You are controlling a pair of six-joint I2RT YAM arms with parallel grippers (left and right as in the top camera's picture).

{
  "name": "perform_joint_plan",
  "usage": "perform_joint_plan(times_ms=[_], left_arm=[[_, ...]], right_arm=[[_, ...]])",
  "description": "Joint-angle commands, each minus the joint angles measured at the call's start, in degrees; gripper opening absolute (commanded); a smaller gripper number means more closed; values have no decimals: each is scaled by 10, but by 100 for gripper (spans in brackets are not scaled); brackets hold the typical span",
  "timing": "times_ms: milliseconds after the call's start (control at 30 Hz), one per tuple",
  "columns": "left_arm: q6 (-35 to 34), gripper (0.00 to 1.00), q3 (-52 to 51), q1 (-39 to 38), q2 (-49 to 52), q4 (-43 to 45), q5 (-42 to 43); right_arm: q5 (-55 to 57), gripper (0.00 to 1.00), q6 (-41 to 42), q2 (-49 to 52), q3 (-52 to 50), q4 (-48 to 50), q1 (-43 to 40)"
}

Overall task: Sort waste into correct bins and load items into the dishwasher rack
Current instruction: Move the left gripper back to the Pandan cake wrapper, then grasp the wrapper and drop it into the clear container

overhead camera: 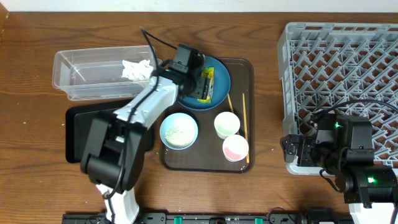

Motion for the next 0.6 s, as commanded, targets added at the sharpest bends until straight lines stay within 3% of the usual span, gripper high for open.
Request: perform_joint_plan(times_ms=[0, 233, 300, 433, 567], left_arm=[[-1, 72, -5, -11, 24, 10, 5], [-1, 73, -5, -35, 54, 12, 7], [-1, 69, -5, -40, 60, 12, 7], [-1, 41, -5, -42, 63, 12, 7], [-1, 24, -4, -40, 59, 14, 4]], right_arm=[[-3, 99, 4, -2, 10, -2, 3], [-3, 99, 4, -2, 10, -2, 3], [-3, 99, 4, -2, 10, -2, 3], [-3, 99, 4, -2, 10, -3, 3], [-3, 99, 4, -2, 10, -6, 3]])
